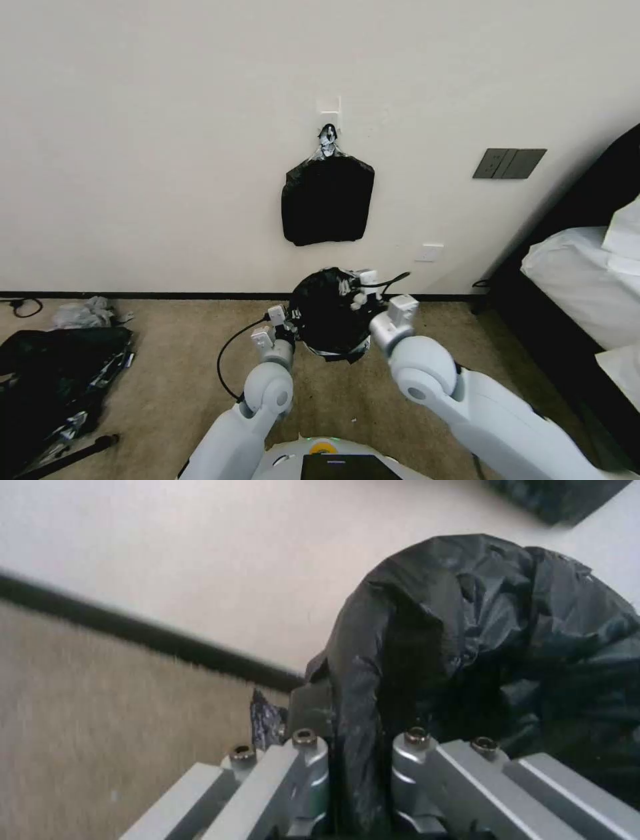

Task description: Place a trash bag onto the trash bin.

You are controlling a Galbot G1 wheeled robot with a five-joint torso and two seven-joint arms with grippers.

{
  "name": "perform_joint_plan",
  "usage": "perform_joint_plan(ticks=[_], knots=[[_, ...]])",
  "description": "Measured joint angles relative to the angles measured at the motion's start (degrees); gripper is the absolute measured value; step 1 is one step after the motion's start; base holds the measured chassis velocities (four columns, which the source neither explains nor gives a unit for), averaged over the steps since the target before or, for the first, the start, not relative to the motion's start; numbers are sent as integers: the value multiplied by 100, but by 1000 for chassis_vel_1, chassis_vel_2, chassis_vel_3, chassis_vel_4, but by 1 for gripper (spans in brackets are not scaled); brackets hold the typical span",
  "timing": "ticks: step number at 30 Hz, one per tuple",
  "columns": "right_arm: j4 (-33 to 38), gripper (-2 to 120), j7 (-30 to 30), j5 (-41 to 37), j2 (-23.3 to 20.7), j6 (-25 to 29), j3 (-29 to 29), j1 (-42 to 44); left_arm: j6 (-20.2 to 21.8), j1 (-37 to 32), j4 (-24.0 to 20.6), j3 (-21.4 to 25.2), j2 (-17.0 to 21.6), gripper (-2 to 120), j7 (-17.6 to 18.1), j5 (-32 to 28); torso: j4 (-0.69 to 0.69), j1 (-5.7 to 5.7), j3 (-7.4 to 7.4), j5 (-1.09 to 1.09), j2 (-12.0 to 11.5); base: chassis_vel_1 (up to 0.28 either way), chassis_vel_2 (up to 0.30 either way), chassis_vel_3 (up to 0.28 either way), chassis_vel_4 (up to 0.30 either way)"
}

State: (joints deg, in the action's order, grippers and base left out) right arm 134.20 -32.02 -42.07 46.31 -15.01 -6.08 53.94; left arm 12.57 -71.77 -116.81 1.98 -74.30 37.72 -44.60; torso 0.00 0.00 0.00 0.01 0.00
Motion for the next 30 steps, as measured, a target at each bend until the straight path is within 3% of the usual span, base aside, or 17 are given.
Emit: perform_joint_plan(ticks=[3, 8, 10, 20, 23, 30], knots=[[284, 26, 13, 168, -37, 132, 361, 286, 79, 5, 123, -6, -90, 5, 125, -307, 1, 0, 0, 0, 0, 0, 0, 0, 0], [494, 39, 23, 345, 70, 131, 663, 698, 112, 9, 291, -20, -163, 5, 178, -354, -1, 0, 0, 0, 0, 0, 0, 0, 0], [538, 52, 31, 531, 183, 140, 843, 980, 146, 18, 448, -73, -196, 5, 209, -348, -1, 0, 0, 0, 0, 0, 0, 0, 0], [580, 83, 31, 583, 319, 159, 996, 1099, 129, -3, 737, -215, -265, 7, 187, -288, 0, 0, 0, -1, 0, 0, 0, 0, 0], [558, 97, 22, 557, 329, 158, 1002, 1070, 99, -46, 808, -218, -268, 22, 122, -128, 0, 0, 0, -1, 0, 0, 0, 0, 0], [500, 100, -1, 479, 315, 147, 998, 944, 77, -162, 743, -214, -237, 43, 51, -32, 0, 0, 0, -1, 0, 0, 0, 0, 0]])
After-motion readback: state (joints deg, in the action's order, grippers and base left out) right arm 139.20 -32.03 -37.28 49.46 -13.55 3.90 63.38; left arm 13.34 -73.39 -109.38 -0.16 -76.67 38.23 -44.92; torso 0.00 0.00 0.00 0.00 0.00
